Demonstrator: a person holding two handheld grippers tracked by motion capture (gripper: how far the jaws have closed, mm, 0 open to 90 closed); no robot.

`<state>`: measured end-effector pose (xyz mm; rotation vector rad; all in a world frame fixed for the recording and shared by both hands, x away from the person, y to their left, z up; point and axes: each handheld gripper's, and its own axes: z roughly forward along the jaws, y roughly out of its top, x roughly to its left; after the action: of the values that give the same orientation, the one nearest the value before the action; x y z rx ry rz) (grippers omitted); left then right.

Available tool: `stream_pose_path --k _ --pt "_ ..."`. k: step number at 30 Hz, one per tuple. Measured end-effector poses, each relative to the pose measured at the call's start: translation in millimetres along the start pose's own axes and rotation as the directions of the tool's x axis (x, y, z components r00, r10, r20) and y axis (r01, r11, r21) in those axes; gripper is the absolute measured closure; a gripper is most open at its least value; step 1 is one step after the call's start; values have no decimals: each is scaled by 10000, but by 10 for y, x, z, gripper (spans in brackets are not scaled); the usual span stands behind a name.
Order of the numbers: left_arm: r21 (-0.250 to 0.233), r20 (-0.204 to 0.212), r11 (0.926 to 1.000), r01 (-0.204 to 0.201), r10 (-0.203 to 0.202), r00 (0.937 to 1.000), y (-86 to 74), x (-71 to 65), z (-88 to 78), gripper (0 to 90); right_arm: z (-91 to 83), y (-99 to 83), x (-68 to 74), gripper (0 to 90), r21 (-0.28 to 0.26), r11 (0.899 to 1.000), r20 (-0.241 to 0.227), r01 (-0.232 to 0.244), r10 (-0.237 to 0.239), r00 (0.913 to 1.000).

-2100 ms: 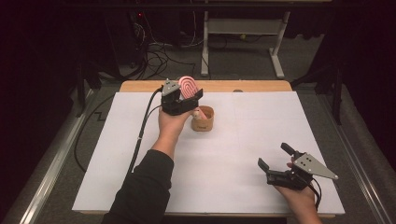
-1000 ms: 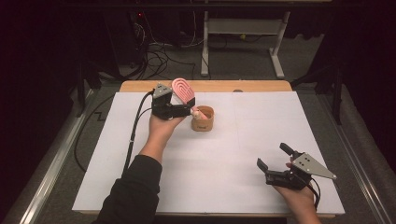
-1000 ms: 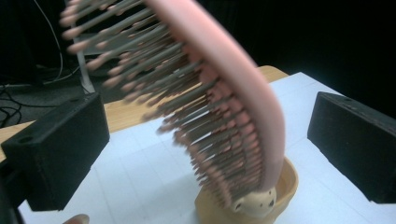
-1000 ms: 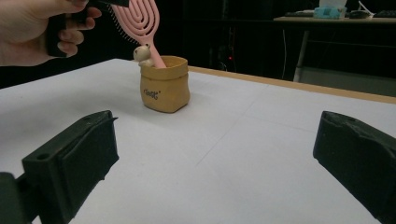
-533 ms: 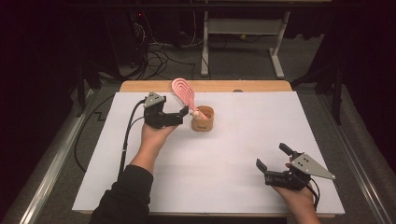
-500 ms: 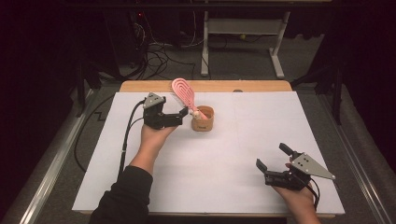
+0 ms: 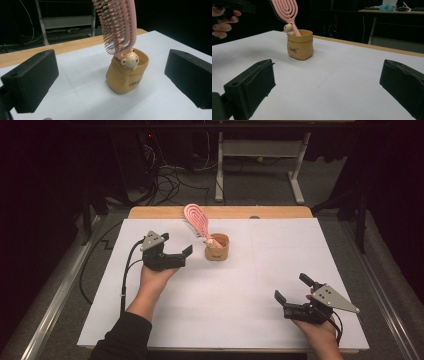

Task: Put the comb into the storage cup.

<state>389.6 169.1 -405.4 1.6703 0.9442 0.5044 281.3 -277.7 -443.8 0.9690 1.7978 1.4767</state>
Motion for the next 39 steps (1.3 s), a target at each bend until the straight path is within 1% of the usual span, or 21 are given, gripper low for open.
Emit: stream_pose_path --k 1,4,9,13,14,18,21,24,28,30,31,33,34,36,38,39 --pt "-2 -5 10000 7 -7 10000 -15 -1 -14 0 -2 1 1 3 -3 10000 4 -2 2 10000" --pt "28 -34 10000 60 -60 10000 -124 16 -96 0 -4 2 3 4 -11 10000 11 12 -12 10000" --pt "139 -87 9999 9 -8 10000 -278 42 -220 0 -3 2 9 4 -5 10000 7 -3 3 10000" --pt "63 -132 10000 64 -63 9999 -373 76 -345 0 -5 4 11 4 -17 10000 34 7 -7 10000" --pt "35 -167 10000 83 -82 9998 -401 84 -391 0 -5 4 11 4 -15 10000 24 2 -2 10000" --pt "35 -316 10000 -62 64 9995 -482 106 -549 0 -5 0 9 4 13 10000 28 -21 21 10000" --pt "156 -295 9996 -236 241 9993 -546 108 -668 0 -4 -2 14 4 30 10000 50 -31 31 10000" --pt "74 -240 9997 -216 218 9995 -603 109 -786 0 -4 -3 16 4 38 10000 67 -25 25 10000" --pt "-195 -305 9997 -139 133 9994 -700 111 -981 0 -5 -7 15 4 60 10000 97 -21 20 10000" --pt "-256 -297 9996 -93 85 9995 -729 117 -1071 0 -2 -13 11 4 80 10000 118 28 -29 9999" --pt "-280 -343 9995 -152 142 9993 -739 113 -1112 0 -2 -16 11 4 106 9999 106 36 -37 9999" --pt "-260 -587 9987 -438 422 9974 -766 102 -1188 0 5 -24 16 4 145 9999 113 -19 18 9999" --pt "-245 -640 9984 -517 501 9967 -775 100 -1209 0 10 -29 14 4 172 9998 119 -18 16 9999" --pt "-245 -547 9986 -475 461 9974 -791 96 -1242 0 15 -32 18 4 204 9998 153 -35 32 9999" --pt "-179 -502 9980 -599 589 9970 -804 67 -1259 0 15 -31 25 4 210 9998 175 -48 44 9998" --pt "-157 -473 9969 -774 766 9959 -812 35 -1272 0 13 -30 27 4 208 9998 190 -50 46 9998"
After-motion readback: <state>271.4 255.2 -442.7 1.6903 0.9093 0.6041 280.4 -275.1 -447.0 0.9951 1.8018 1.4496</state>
